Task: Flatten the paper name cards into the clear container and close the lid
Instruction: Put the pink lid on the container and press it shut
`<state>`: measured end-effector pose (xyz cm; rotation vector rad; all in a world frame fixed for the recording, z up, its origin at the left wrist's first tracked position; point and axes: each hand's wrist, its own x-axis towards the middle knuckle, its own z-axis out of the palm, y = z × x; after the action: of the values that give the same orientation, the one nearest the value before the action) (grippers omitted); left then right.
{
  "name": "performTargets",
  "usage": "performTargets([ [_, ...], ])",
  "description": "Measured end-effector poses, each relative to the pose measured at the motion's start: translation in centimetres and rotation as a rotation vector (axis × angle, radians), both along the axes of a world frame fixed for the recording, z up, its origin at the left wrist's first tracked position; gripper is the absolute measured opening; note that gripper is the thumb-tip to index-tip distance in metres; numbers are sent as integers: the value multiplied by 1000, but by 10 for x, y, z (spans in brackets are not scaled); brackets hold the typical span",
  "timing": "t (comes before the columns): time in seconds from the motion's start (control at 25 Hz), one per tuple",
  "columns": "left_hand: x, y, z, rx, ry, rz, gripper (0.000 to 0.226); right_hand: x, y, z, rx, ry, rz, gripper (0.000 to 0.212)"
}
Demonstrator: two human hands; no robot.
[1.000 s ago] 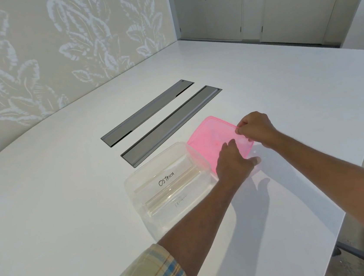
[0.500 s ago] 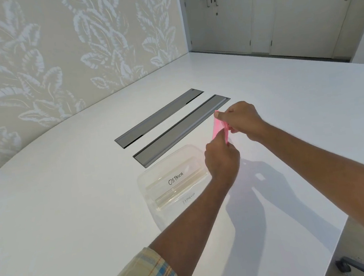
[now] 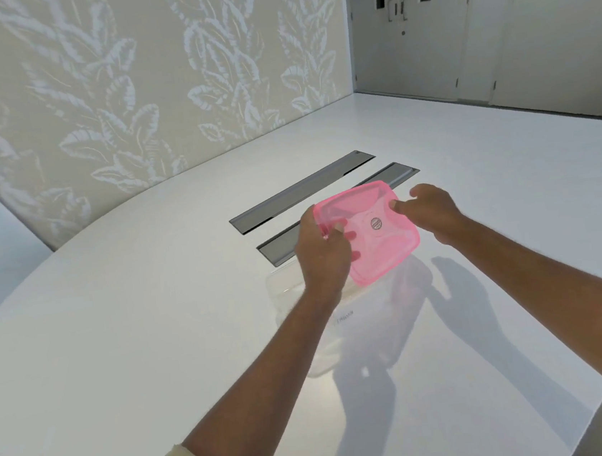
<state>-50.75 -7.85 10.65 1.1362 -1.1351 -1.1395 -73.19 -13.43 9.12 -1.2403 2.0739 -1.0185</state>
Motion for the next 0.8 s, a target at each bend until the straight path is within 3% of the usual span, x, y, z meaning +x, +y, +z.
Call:
performTargets([
  [0.08,26,-3,0,43,62,14,41,4,-4,-8,-2,-13,2,39],
  [0.16,49,-5,-2,94,64,58,46,17,-4,-12,-31,-52,21,39],
  [0.28,74,-7,-8,151,19,183,22,36,-3,-16,-26,-42,51,38],
  [0.4,97,-16,-22,229,-144,286,20,51,-1,-19,-26,-25,70,31],
  [0.56,114,-22,-42,318,-511,321,43,60,3,-28,-5,0,77,27],
  [0.68,116,-28,-53,338,-552,314,54,61,7,-37,19,13,76,26],
  [0.8,116,-31,-65,378,-606,306,50,61,10,-45,46,25,88,26],
])
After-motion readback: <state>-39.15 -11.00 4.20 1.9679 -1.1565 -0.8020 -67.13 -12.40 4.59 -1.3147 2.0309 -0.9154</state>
